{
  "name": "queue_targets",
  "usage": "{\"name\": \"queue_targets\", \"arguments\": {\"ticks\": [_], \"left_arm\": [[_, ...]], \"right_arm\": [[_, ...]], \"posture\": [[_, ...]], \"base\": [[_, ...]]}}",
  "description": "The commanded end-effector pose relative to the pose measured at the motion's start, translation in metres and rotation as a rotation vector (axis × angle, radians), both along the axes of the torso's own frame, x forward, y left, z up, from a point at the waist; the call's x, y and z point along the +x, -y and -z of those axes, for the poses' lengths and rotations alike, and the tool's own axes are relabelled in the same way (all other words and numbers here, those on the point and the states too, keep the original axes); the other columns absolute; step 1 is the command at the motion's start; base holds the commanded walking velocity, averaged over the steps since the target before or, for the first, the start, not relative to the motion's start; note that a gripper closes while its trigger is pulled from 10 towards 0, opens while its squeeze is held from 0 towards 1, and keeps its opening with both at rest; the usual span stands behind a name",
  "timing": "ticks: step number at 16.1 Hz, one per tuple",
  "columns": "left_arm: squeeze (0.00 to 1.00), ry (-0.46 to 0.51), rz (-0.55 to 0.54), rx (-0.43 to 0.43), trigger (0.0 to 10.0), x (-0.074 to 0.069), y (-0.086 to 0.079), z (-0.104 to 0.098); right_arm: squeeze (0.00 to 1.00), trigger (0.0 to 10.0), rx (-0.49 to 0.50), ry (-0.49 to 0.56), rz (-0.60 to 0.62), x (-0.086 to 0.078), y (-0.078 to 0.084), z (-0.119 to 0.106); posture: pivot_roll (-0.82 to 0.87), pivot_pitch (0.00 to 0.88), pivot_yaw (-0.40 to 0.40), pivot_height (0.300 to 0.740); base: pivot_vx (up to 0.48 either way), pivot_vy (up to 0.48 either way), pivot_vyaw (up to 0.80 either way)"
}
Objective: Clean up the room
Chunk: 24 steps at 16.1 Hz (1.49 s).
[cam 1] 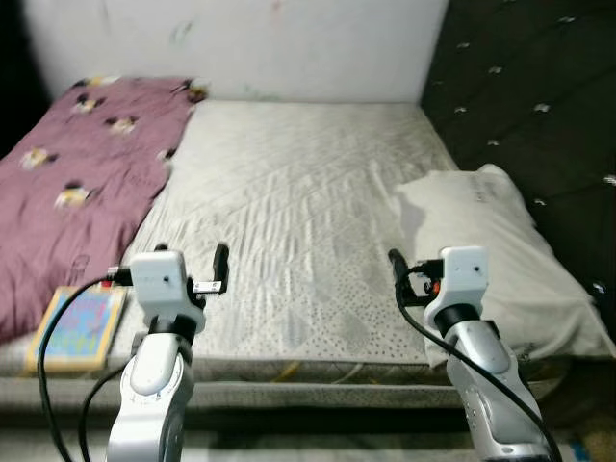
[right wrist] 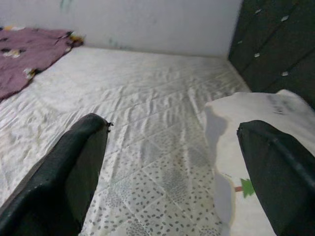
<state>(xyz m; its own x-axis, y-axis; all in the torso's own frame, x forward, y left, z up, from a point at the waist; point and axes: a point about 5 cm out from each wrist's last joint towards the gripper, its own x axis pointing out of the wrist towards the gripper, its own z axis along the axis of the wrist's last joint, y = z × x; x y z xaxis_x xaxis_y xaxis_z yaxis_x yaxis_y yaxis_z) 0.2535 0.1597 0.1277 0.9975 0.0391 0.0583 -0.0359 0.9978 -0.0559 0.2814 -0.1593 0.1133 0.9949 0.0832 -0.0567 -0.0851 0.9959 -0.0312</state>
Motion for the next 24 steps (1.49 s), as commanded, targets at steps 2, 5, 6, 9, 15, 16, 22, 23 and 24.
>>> {"name": "queue_targets", "arguments": {"ticks": [2,5,6,9,15,16,22,23,24], "left_arm": [[0.00,0.004,-0.027,0.009,10.0,-0.0001,-0.0074,-0.0025],[0.00,0.004,-0.027,0.009,10.0,-0.0001,-0.0074,-0.0025],[0.00,0.010,-0.032,0.021,10.0,0.0003,-0.0081,-0.0028],[0.00,0.024,-0.008,0.030,10.0,-0.0009,-0.0056,-0.0046],[0.00,0.037,0.019,0.029,10.0,-0.0022,-0.0041,-0.0068],[0.00,0.037,0.021,0.028,10.0,-0.0024,-0.0042,-0.0068],[0.00,0.037,0.028,0.028,10.0,-0.0022,-0.0037,-0.0069],[0.00,0.036,0.030,0.028,10.0,-0.0022,-0.0032,-0.0069],[0.00,0.036,0.030,0.029,10.0,-0.0021,-0.0030,-0.0069]], "right_arm": [[0.00,10.0,0.013,0.014,-0.021,0.0021,-0.0057,-0.0043],[0.00,10.0,0.013,0.014,-0.021,0.0021,-0.0057,-0.0043],[0.00,10.0,0.010,0.015,-0.036,0.0033,-0.0072,-0.0045],[0.00,10.0,0.007,0.013,-0.046,0.0041,-0.0078,-0.0040],[0.00,10.0,0.006,0.014,-0.062,0.0045,-0.0089,-0.0039],[0.00,10.0,0.007,0.015,-0.062,0.0046,-0.0091,-0.0041],[0.00,10.0,0.011,0.015,-0.060,0.0051,-0.0096,-0.0042],[0.00,10.0,0.012,0.015,-0.059,0.0049,-0.0094,-0.0041],[0.00,10.0,0.012,0.014,-0.058,0.0050,-0.0093,-0.0040]], "posture": [[-0.08,0.000,-0.017,0.740],[-0.08,0.000,-0.017,0.740],[-0.08,0.000,-0.021,0.740],[-0.08,0.000,-0.023,0.740],[-0.08,0.000,-0.025,0.740],[-0.07,0.000,-0.025,0.740],[-0.08,0.000,-0.021,0.740],[-0.08,0.000,-0.021,0.740],[-0.08,0.000,-0.021,0.740]], "base": [[0.000,0.472,0.00],[0.000,0.472,0.00],[0.000,0.375,0.00],[0.000,0.000,0.00],[0.151,0.000,0.00],[0.319,0.000,0.00],[0.338,0.000,0.00],[0.349,0.000,0.00],[0.352,0.000,0.00]]}}
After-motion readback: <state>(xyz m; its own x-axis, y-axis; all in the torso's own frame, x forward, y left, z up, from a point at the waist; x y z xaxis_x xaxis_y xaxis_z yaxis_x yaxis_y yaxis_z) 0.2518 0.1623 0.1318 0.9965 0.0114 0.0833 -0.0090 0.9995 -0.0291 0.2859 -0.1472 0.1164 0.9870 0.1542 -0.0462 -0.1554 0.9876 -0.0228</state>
